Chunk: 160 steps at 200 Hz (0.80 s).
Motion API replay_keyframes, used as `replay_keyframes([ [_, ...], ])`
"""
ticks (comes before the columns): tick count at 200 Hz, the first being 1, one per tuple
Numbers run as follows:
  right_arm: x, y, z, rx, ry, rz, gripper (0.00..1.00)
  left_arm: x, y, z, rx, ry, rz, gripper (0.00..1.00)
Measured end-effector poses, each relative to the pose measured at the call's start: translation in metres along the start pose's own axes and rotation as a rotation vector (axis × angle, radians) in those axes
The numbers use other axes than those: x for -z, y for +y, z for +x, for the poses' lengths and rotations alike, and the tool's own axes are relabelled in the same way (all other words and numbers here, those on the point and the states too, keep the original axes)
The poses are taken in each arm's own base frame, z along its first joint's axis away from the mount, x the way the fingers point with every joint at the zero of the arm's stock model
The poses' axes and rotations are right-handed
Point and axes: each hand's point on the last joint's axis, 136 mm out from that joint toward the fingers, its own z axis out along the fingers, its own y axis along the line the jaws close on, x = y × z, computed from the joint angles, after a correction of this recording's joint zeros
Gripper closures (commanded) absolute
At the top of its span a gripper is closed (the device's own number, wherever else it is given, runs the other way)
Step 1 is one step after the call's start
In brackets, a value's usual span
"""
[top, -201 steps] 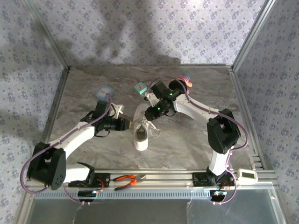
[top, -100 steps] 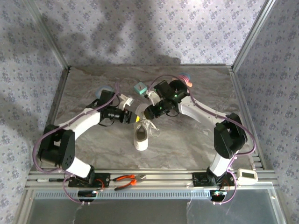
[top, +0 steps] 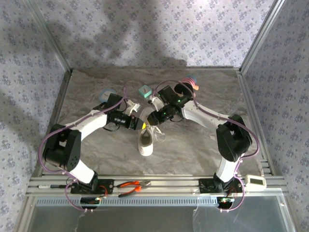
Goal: Tie the shoes
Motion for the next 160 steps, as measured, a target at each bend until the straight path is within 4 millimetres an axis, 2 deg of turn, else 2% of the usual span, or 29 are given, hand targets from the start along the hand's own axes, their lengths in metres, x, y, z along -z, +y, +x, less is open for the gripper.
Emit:
replay_keyframes([
  [36,-0.011,-0.005,0.006,-0.011,0.028,0.002,0.71,0.017,0.007,-0.004,0.011,-0.039,-0.025,0.71],
  [55,-0.014,-0.007,0.008,-0.011,0.038,0.001,0.75,0.022,0.004,-0.005,0.000,-0.049,-0.013,0.73],
  [89,-0.019,-0.007,0.010,-0.009,0.046,-0.005,0.78,0.018,-0.001,0.001,-0.001,-0.023,0.018,0.65],
  [160,-0.021,-0.005,0.009,-0.004,0.042,-0.008,0.78,0.005,0.003,0.014,0.041,0.038,0.040,0.55],
])
